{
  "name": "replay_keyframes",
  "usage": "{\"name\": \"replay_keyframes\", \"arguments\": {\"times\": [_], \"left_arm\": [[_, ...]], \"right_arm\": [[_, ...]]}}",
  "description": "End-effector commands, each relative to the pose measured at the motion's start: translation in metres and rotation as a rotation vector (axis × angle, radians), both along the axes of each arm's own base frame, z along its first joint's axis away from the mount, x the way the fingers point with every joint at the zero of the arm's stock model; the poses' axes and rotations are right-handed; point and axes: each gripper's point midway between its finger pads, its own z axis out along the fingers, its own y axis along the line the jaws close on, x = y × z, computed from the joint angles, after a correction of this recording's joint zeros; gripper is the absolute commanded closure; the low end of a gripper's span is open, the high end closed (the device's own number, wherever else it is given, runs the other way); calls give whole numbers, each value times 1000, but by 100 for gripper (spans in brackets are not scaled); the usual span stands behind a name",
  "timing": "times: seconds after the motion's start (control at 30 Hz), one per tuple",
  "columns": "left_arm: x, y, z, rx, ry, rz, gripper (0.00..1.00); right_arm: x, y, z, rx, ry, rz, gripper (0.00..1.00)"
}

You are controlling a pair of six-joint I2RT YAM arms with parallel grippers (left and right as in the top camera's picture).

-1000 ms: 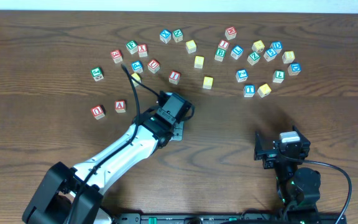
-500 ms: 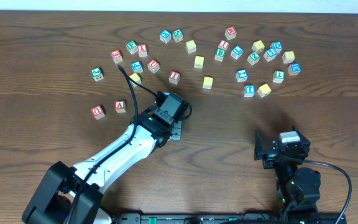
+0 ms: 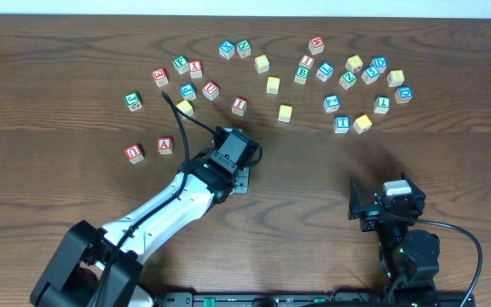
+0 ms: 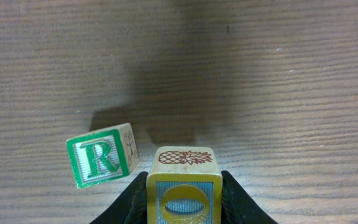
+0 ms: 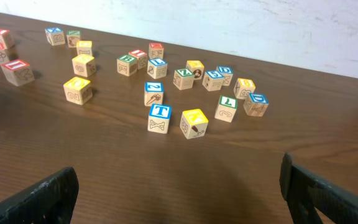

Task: Spell out ROBOT
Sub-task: 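Lower the yellow O block onto the table beside the green R block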

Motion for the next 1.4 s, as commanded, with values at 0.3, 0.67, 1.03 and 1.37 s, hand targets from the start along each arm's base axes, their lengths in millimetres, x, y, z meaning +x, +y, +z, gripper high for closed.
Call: {"name": "replay_keyframes", "arguments": {"times": [0.3, 0.67, 1.03, 1.37], "left_arm": [[-3, 1, -27, 22, 56, 16, 90], [0, -3, -29, 8, 48, 12, 90], [7, -7, -25, -8, 17, 13, 89], [5, -3, -44, 30, 52, 17, 90]], "right_arm": [[0, -1, -1, -10, 3, 0, 1], [0, -1, -1, -10, 3, 0, 1], [0, -1, -1, -10, 3, 0, 1], [0, -1, -1, -10, 2, 0, 1]]}}
